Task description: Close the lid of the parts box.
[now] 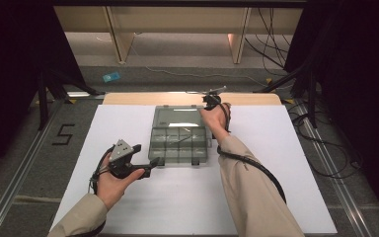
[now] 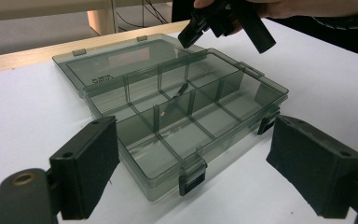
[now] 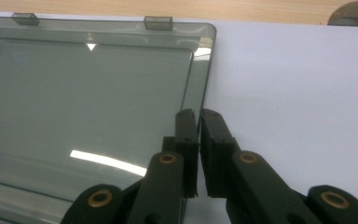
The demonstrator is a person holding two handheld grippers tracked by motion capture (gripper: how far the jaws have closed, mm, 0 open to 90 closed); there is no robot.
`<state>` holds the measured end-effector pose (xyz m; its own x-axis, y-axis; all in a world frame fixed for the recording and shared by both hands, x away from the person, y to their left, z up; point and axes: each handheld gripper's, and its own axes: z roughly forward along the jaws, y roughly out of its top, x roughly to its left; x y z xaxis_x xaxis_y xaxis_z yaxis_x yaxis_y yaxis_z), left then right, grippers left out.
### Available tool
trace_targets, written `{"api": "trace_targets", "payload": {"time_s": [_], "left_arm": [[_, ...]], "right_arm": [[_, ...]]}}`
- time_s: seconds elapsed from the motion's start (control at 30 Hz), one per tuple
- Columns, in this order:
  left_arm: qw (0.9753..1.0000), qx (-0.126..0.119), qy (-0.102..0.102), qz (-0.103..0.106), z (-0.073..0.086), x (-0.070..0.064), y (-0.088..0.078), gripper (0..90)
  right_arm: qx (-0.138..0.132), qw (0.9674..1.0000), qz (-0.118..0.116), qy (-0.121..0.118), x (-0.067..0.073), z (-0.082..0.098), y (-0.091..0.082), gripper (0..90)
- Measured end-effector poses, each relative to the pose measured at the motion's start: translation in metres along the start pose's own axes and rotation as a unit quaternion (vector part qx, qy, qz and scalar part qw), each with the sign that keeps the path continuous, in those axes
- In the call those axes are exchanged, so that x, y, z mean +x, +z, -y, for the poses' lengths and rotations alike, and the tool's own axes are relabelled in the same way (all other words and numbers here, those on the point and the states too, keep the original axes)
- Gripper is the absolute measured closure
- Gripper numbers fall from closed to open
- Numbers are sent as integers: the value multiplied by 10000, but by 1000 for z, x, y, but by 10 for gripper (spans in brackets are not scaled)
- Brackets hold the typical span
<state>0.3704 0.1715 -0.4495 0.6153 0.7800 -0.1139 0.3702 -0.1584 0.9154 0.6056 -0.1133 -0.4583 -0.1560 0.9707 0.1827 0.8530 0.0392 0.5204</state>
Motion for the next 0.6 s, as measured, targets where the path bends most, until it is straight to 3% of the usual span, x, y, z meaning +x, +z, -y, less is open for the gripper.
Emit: {"api": "trace_targets", "payload": {"time_s": [0.3, 0.4, 0.43, 0.5, 0.57, 0.6], "left_arm": [[10000, 14, -5, -66, 0, 3, 0, 152], [10000, 9, -26, -86, 0, 4, 0, 152], [9999, 23, -12, -101, 0, 5, 0, 152], [9999, 11, -26, -133, -1, 7, 1, 152], [9998, 38, -33, -209, -4, 12, 1, 154], [9997, 25, -58, -239, -6, 14, 1, 156]], "right_arm": [[-72, 9995, 185, 237, 6, 1, -1, 890], [-76, 9995, 189, 227, 7, 1, -3, 893], [-164, 9996, 224, 53, 5, 1, -3, 894], [-166, 9994, 204, 203, 9, 2, -5, 895], [-242, 9994, 172, 197, 9, 3, -6, 896], [-289, 9994, 178, 87, 8, 4, -7, 896]]}}
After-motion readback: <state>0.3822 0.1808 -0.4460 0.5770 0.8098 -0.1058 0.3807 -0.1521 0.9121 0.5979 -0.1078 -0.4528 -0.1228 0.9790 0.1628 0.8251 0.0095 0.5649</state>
